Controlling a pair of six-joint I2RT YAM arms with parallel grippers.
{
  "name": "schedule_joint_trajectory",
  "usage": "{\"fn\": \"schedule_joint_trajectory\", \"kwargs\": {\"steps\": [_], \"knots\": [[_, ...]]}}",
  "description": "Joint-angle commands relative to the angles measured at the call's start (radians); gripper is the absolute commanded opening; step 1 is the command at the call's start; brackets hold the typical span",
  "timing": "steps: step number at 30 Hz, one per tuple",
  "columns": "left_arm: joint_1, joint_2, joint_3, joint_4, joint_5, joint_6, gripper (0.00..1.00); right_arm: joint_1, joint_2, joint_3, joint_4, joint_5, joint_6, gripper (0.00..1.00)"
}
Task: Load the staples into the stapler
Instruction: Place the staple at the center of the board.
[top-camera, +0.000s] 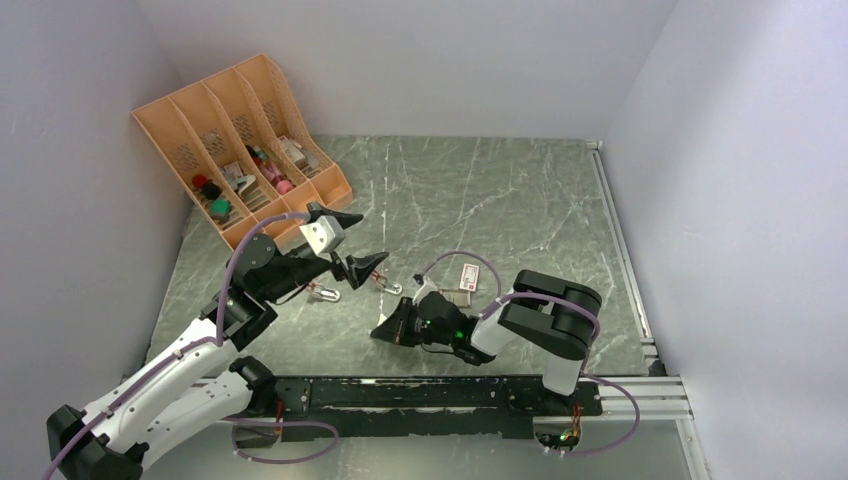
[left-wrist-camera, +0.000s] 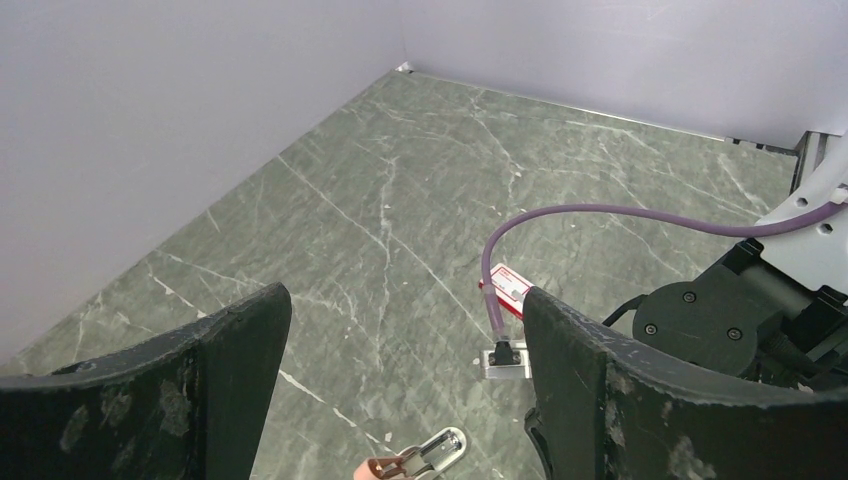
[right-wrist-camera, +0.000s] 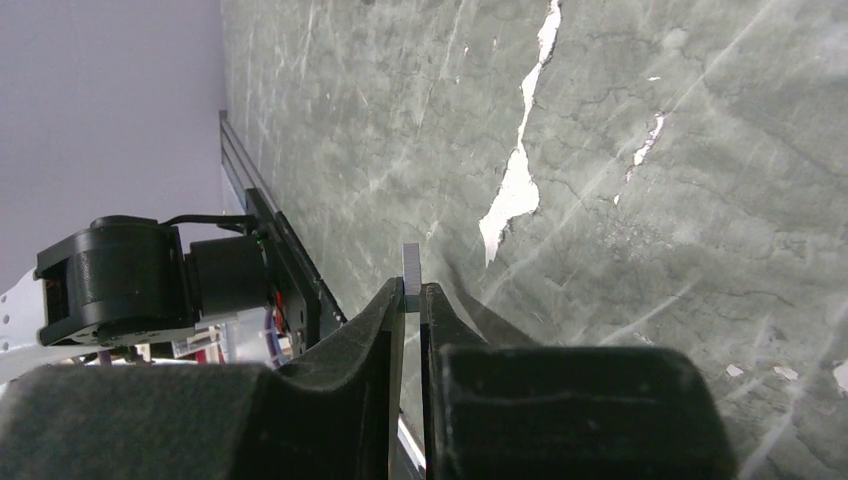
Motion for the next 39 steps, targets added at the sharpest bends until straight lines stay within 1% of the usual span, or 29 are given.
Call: {"fn": "schedule_joint_trajectory", "kwargs": {"steps": [1,20,27,32,39], "knots": [[-0.002,-0.011,-0.006,-0.003,-0.021,0.012,0.90,0.004,0.007,-0.013,0.012,0.025,0.027,0.13],[-0.002,-0.025,-0.012,-0.012,-0.021,0.012,0.90,0.006,-0.012,-0.033,-0.036,0.048,0.045,0.21],[-0.002,-0.032,-0.009,-0.022,-0.026,0.014,0.90,0.005,-0.045,-0.034,-0.078,0.066,0.040,0.33],[-0.002,-0.031,-0.011,-0.021,-0.029,0.009,0.90,0.007,-0.085,-0.045,-0.127,0.089,0.034,0.36],[-0.002,-0.029,-0.010,-0.018,-0.032,0.002,0.90,0.012,-0.145,-0.048,-0.186,0.110,0.004,0.38]]}}
